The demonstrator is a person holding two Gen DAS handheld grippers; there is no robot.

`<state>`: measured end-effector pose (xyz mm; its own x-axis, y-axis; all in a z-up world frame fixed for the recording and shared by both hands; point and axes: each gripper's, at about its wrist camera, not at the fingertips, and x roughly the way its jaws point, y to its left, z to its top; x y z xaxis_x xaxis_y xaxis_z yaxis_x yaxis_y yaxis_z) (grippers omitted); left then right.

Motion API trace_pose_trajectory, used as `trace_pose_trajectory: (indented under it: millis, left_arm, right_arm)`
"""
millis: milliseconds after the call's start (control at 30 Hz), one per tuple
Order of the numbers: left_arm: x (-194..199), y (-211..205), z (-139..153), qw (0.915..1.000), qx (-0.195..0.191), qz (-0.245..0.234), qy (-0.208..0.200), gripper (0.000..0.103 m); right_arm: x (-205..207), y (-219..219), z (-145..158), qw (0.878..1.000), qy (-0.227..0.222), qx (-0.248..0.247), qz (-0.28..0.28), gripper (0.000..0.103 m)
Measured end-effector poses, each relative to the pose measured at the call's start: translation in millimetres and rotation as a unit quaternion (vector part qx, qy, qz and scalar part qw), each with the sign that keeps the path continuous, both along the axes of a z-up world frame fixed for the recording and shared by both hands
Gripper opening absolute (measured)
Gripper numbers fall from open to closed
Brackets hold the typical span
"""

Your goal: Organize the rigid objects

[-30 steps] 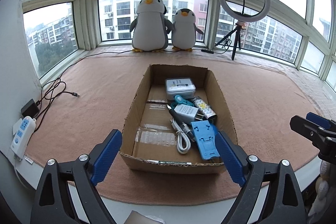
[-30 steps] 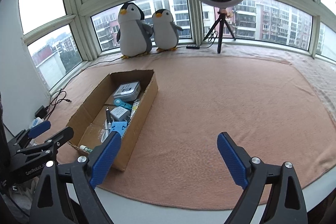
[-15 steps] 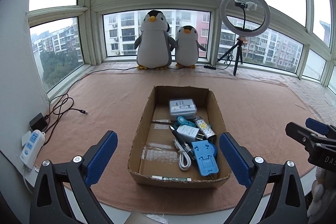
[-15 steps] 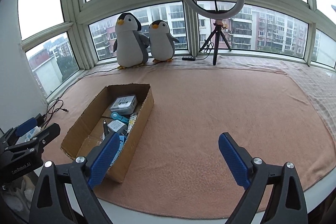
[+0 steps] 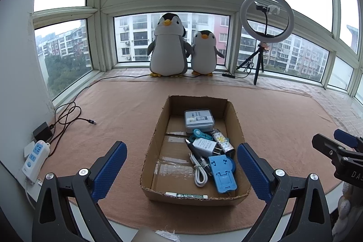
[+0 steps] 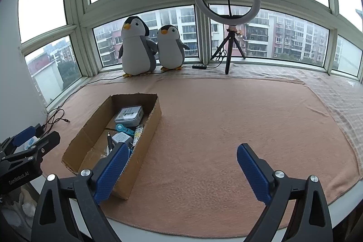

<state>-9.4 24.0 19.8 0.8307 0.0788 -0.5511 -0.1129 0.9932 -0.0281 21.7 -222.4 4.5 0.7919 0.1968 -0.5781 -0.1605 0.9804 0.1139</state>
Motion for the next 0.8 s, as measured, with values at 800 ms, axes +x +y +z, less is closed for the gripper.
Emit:
trace_pose_trajectory:
  millis: [800]
  left_arm:
    - [-1.9,-1.9,-2.7,1.0000,-0.001,-0.002,0.002,0.099]
  right_arm:
    - [-1.8,-1.6,-3.4,1.000,0.006,-0.005,-0.001,0.095]
